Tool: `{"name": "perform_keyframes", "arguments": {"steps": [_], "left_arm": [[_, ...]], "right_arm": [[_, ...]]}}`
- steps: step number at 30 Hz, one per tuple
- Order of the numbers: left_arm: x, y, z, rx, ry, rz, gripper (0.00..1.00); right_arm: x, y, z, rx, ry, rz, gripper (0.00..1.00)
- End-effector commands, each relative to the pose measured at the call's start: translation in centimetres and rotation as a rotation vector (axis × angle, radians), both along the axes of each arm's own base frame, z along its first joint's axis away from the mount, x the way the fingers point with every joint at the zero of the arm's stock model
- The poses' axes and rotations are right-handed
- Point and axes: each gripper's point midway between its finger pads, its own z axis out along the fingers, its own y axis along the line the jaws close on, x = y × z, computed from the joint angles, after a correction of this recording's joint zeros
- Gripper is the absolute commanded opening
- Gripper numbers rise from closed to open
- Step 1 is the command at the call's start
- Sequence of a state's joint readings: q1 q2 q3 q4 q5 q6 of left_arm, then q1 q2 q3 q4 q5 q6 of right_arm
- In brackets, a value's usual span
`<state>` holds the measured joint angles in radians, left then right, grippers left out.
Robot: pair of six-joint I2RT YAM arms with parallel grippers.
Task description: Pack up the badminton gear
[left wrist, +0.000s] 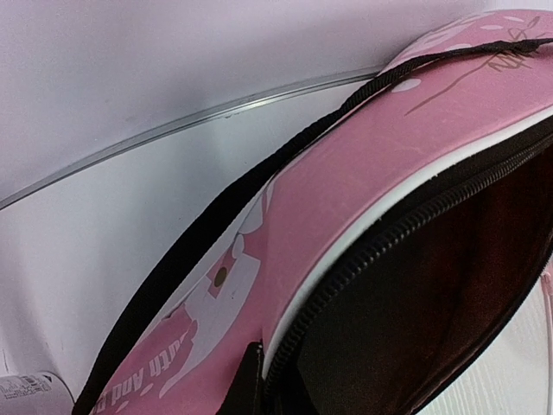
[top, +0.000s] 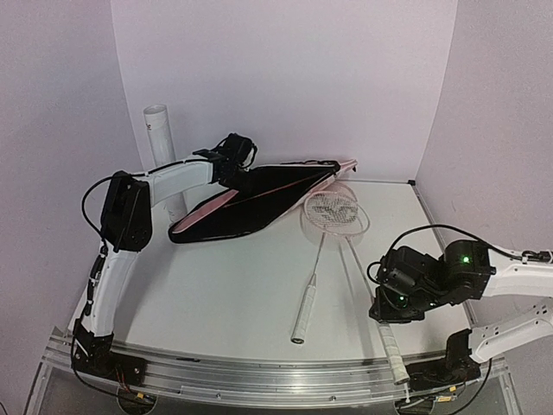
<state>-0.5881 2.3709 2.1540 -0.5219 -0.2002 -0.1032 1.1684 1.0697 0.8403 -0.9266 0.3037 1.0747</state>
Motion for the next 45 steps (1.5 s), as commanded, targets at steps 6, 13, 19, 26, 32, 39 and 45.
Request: {"name": "perform_keyframes", "arguments": {"steps": [6, 13, 19, 26, 32, 39, 45], "left_arm": [[3.0, -1.7, 3.6, -0.079, -0.154, -0.002, 0.0], [2.6, -2.7, 2.7, -0.093, -0.134, -0.033, 0.0], [1.7, -3.6, 1.2, -0.096, -0.093, -0.061, 0.0], [-1.2, -5.2, 0.5, -0.107, -0.022, -0.111, 0.0], [-3.0, -5.4, 1.8, -0.109, 0.018, -0.141, 0.0], [-5.9, -6.6, 1.7, -0.095, 0.079, -0.218, 0.0], [-11.4, -11.0, 2.3, -0.206, 0.232, -0.43, 0.0]], "right_arm": [[-1.9, 0.1, 2.6, -0.03, -0.046, 0.127, 0.0], [-4.1, -1.2, 3.6, -0.059, -0.039, 0.222, 0.0], [-4.3, 1.2, 5.0, -0.071, -0.074, 0.328, 0.0], [-2.2, 4.0, 5.5, -0.043, -0.186, 0.283, 0.0], [-0.8, 4.7, 4.3, -0.113, -0.154, 0.22, 0.0], [2.1, 4.3, 4.3, -0.128, -0.133, 0.124, 0.0], [6.1, 7.0, 4.3, -0.104, -0.13, 0.006, 0.0]]}}
